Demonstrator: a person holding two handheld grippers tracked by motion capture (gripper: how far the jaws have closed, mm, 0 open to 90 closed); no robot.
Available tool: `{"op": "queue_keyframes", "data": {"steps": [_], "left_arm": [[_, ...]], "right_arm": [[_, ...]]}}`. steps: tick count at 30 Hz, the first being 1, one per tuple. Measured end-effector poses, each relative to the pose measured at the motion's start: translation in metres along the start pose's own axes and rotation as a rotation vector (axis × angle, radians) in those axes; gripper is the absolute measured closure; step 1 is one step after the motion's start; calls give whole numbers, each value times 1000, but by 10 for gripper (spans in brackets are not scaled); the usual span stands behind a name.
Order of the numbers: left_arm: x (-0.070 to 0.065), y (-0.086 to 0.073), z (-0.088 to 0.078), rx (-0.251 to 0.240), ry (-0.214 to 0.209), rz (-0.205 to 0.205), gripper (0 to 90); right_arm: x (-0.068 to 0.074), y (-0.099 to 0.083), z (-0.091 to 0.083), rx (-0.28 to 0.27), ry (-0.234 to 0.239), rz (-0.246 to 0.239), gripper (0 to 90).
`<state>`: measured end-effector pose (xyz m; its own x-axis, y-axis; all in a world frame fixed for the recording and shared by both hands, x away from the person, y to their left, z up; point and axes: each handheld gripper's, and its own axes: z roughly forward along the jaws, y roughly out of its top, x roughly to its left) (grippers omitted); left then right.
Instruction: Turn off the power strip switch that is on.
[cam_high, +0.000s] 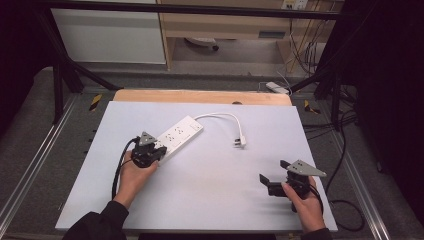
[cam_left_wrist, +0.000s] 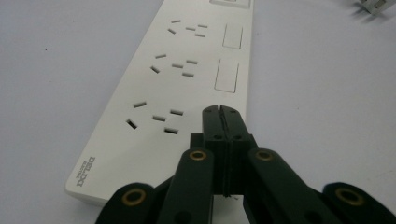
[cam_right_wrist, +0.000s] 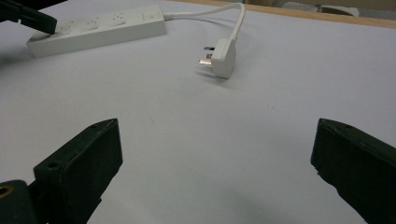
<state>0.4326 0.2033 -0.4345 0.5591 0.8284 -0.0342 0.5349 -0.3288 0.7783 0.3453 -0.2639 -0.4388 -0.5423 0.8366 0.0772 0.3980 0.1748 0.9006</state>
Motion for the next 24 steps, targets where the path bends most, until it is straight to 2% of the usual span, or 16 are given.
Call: {"op": "queue_keyframes", "data": {"steps": [3,13,18,24], "left_arm": [[2,-1,-1,-4,-4,-12,900],[-2,-2,0,-12,1,9,900],[-3,-2,0,-20,19,9,900],[-2,-2,0,-17,21,5,900]], "right_arm": [[0,0,0,0,-1,0,26],[0,0,0,1,1,2,25],[0,0,0,0,1,3,25],[0,0,0,-2,1,2,25]]}}
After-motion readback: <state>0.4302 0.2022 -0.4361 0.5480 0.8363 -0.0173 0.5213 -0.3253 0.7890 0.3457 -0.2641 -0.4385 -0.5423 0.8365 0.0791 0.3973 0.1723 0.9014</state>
